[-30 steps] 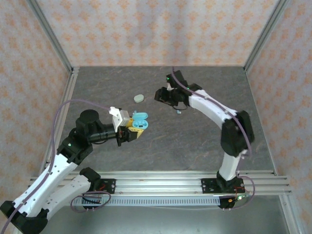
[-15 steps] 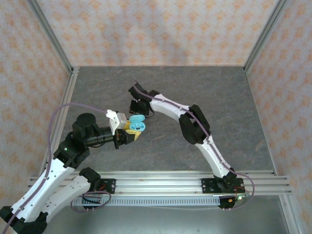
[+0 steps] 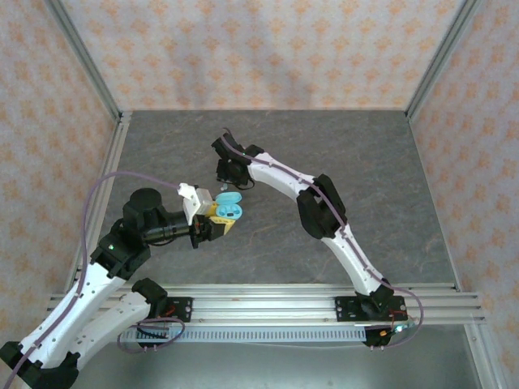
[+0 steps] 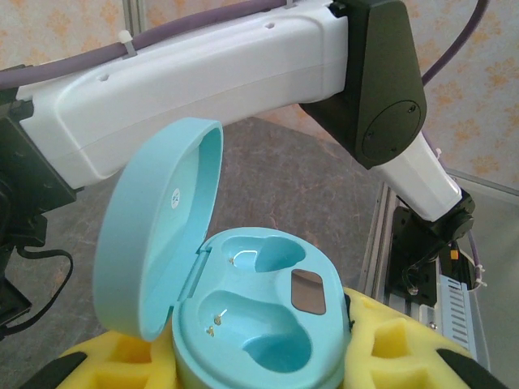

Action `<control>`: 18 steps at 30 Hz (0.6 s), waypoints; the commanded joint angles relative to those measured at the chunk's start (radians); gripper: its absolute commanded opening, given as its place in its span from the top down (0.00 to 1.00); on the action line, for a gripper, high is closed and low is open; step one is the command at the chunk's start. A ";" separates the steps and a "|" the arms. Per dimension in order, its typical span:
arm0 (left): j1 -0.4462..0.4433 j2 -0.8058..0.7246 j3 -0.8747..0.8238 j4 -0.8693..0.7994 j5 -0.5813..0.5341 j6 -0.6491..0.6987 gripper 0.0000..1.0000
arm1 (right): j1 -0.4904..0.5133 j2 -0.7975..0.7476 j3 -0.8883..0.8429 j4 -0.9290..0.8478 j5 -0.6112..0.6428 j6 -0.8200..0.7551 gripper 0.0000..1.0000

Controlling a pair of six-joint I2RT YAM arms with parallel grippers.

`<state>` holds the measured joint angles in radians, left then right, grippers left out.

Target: Insert wireless bluetooth earbuds into charging case

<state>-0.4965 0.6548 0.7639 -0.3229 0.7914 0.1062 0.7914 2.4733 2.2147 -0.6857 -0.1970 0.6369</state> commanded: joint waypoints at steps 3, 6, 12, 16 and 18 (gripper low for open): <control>0.010 -0.007 -0.003 -0.001 -0.018 0.023 0.74 | 0.012 0.057 0.068 -0.070 0.039 -0.025 0.68; 0.010 -0.014 -0.002 -0.007 -0.024 0.027 0.74 | 0.015 0.064 0.071 -0.085 0.049 -0.032 0.68; 0.010 -0.018 -0.006 -0.010 -0.027 0.028 0.74 | 0.021 0.067 0.069 -0.092 0.042 -0.035 0.68; 0.011 -0.018 -0.005 -0.013 -0.029 0.031 0.74 | 0.026 0.077 0.069 -0.095 0.038 -0.039 0.68; 0.011 -0.021 -0.005 -0.016 -0.032 0.033 0.74 | 0.028 0.078 0.069 -0.096 0.030 -0.036 0.68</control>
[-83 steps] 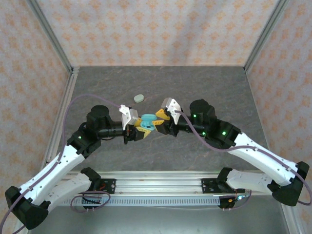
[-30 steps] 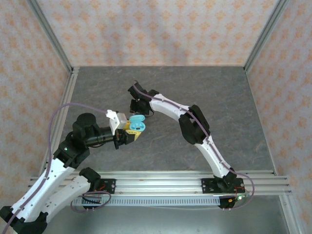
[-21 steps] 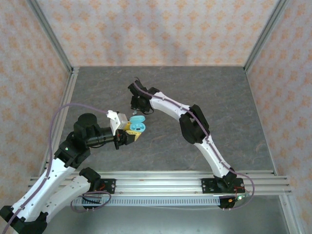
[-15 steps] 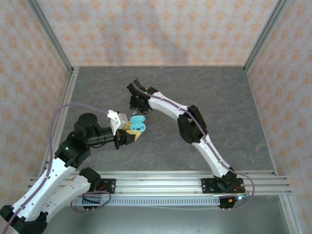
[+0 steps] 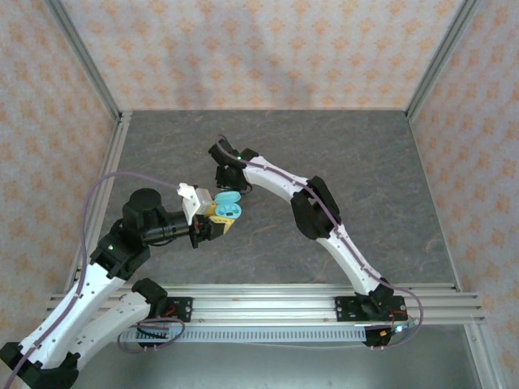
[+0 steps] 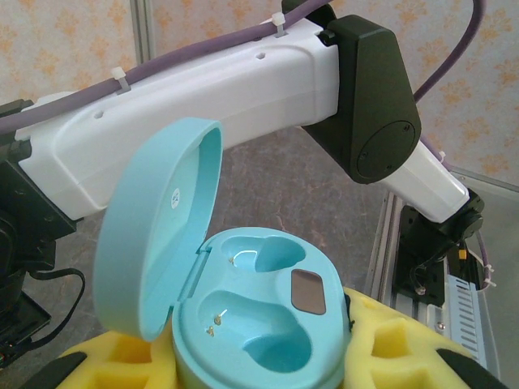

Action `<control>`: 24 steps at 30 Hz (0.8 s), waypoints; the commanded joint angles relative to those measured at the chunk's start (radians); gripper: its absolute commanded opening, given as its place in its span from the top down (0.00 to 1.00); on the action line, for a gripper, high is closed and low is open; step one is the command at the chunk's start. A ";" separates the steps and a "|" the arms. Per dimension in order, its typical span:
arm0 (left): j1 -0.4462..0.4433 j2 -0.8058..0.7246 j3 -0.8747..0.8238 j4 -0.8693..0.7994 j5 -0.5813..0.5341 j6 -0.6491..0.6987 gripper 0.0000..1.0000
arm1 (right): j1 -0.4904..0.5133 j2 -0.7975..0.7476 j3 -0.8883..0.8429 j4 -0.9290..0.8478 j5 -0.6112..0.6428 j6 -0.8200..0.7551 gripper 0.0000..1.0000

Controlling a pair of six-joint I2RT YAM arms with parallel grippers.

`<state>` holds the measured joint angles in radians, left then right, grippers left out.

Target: Insert wireless bluetooth earbuds into charging case

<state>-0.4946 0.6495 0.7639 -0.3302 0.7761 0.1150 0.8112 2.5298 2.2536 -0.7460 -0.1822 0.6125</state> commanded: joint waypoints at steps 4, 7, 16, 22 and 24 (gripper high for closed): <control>0.009 -0.022 -0.007 -0.014 -0.021 0.024 0.75 | 0.009 0.021 0.031 -0.032 0.011 -0.015 0.71; 0.009 -0.027 -0.006 -0.020 -0.023 0.026 0.74 | 0.011 0.020 0.036 -0.032 0.001 -0.021 0.80; 0.008 -0.030 -0.008 -0.020 -0.032 0.028 0.75 | 0.010 -0.031 0.011 -0.042 -0.019 -0.061 0.95; 0.010 -0.031 -0.021 0.004 -0.049 0.030 0.76 | -0.014 -0.174 -0.154 -0.007 -0.014 -0.078 0.97; 0.008 -0.031 -0.030 0.023 -0.051 0.025 0.76 | -0.030 -0.235 -0.237 0.019 -0.024 -0.073 0.98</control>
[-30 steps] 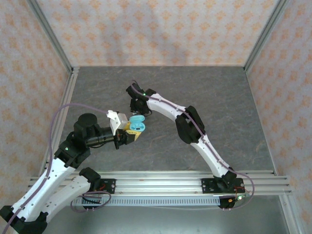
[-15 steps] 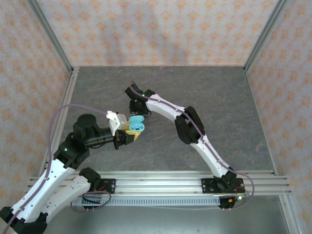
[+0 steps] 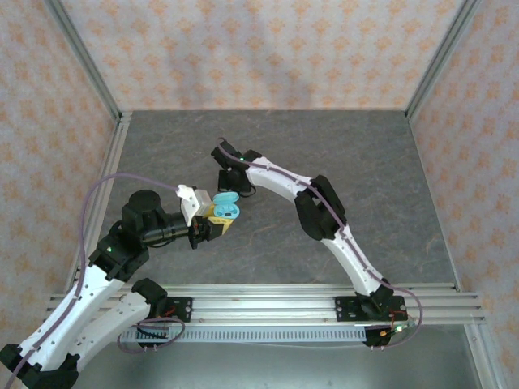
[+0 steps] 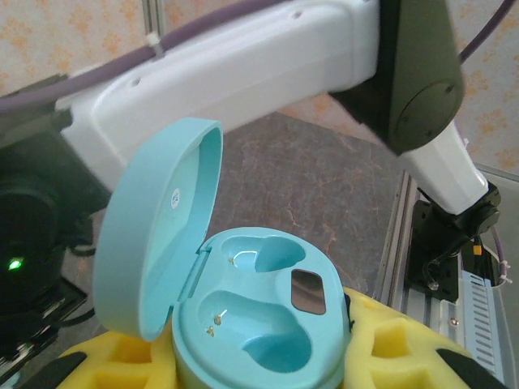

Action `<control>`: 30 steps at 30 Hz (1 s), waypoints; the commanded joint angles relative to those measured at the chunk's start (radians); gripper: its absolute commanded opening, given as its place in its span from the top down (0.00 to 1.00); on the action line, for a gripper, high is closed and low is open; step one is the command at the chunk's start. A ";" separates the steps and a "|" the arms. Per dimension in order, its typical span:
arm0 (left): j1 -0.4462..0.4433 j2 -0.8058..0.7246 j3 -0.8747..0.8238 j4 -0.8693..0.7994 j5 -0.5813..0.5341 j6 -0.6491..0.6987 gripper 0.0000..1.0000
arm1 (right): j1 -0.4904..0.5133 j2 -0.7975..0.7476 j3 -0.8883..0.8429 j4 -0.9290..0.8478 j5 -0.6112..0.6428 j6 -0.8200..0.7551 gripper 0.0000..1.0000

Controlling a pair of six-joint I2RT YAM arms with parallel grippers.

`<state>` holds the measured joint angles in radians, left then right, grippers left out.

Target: Insert wireless bluetooth earbuds into charging case

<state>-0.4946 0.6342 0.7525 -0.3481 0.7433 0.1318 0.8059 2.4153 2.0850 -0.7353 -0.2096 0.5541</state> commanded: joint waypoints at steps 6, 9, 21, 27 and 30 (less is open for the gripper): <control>0.008 0.002 -0.041 0.104 -0.015 -0.012 0.76 | -0.076 -0.347 -0.330 0.059 -0.008 -0.017 0.99; 0.008 0.023 -0.048 0.132 -0.007 -0.010 0.76 | -0.096 -0.477 -0.449 0.057 -0.003 -0.027 0.99; 0.007 0.092 -0.048 0.204 0.002 0.019 0.77 | -0.108 -0.881 -0.569 -0.182 0.075 -0.109 1.00; 0.008 0.117 -0.033 0.202 -0.005 0.041 0.77 | -0.082 -0.998 -0.547 -0.230 0.108 -0.141 1.00; 0.008 0.126 -0.026 0.203 -0.007 0.043 0.77 | -0.060 -1.044 -0.563 -0.187 0.073 -0.143 1.00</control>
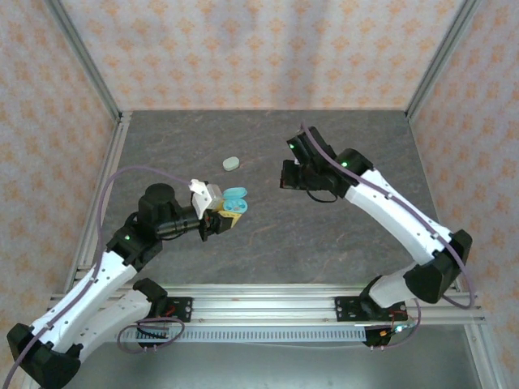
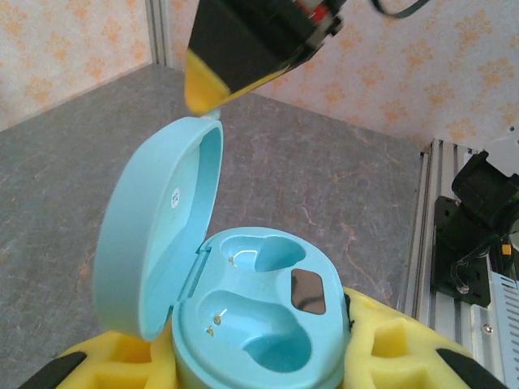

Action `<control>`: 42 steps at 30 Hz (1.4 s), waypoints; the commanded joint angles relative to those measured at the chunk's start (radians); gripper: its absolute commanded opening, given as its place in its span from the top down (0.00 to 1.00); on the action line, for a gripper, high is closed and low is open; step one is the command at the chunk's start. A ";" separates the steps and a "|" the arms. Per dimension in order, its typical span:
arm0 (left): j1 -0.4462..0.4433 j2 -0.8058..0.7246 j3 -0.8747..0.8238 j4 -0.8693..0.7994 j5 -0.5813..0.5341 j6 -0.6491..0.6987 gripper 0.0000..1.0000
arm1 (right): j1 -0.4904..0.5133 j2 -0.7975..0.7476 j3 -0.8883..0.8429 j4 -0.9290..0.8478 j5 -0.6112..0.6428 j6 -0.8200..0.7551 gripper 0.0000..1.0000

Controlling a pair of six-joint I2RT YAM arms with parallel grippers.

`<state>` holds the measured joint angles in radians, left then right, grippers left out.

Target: Insert wireless bluetooth earbuds into charging case

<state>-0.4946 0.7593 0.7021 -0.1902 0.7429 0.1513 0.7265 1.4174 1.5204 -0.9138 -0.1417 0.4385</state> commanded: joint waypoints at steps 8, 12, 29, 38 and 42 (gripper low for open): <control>0.008 0.002 0.029 0.040 -0.031 0.027 0.77 | 0.112 -0.080 0.036 0.053 -0.067 -0.018 1.00; 0.008 -0.001 0.025 0.051 -0.041 0.023 0.77 | 0.157 -0.090 0.036 0.086 -0.076 0.003 1.00; 0.008 -0.006 0.022 0.061 -0.055 0.015 0.78 | 0.296 -0.033 0.035 0.203 -0.102 0.071 1.00; 0.008 -0.002 0.018 0.072 -0.059 0.010 0.78 | 0.313 -0.008 0.032 0.226 -0.101 0.090 1.00; 0.007 -0.002 0.018 0.073 -0.059 0.009 0.78 | 0.313 0.004 0.035 0.236 -0.098 0.095 1.00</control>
<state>-0.4946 0.7677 0.7025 -0.1631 0.6971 0.1581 1.0336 1.4078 1.5253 -0.7063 -0.2440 0.5209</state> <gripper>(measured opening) 0.345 0.054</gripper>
